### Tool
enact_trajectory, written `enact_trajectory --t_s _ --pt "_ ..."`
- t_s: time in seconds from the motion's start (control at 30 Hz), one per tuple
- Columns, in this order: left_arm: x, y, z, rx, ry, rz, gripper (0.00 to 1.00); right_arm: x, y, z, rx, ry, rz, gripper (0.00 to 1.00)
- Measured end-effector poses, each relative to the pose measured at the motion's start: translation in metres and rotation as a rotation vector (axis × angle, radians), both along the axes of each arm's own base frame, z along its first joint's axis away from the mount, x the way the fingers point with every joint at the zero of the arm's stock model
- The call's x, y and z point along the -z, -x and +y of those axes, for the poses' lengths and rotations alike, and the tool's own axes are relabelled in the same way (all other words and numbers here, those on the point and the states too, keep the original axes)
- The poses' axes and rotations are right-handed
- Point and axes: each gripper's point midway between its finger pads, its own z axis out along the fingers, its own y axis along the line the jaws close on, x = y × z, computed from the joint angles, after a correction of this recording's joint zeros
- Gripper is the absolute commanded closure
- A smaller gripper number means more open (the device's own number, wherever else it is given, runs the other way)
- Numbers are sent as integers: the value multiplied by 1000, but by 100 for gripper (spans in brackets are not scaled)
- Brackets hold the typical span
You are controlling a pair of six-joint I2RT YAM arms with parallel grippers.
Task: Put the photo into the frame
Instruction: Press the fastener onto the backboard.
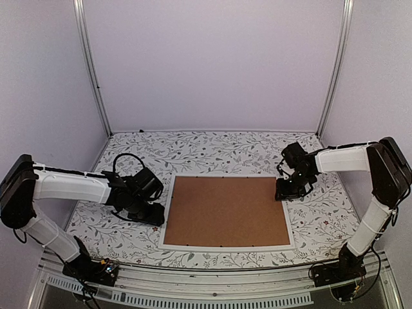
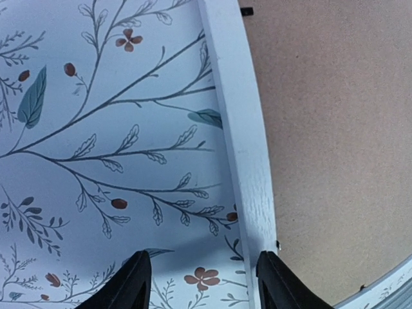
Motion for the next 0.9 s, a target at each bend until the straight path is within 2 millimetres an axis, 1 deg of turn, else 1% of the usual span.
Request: enact_trajectory --t_s 0.17,0.6,0.67,0.83,0.9 --pt "5 3 -4 11 -1 11 41 0 0 0 0 -1 -1 61" --pt "6 1 -15 36 -29 12 41 1 0 0 1 -4 -2 61" --pt "10 1 -21 47 -41 14 41 1 0 0 2 -8 -4 61" --pt "11 -3 -49 85 -32 -11 41 1 0 0 9 -14 -7 61" --pt "11 -3 -50 83 -57 -14 41 1 -1 0 13 -16 -9 61"
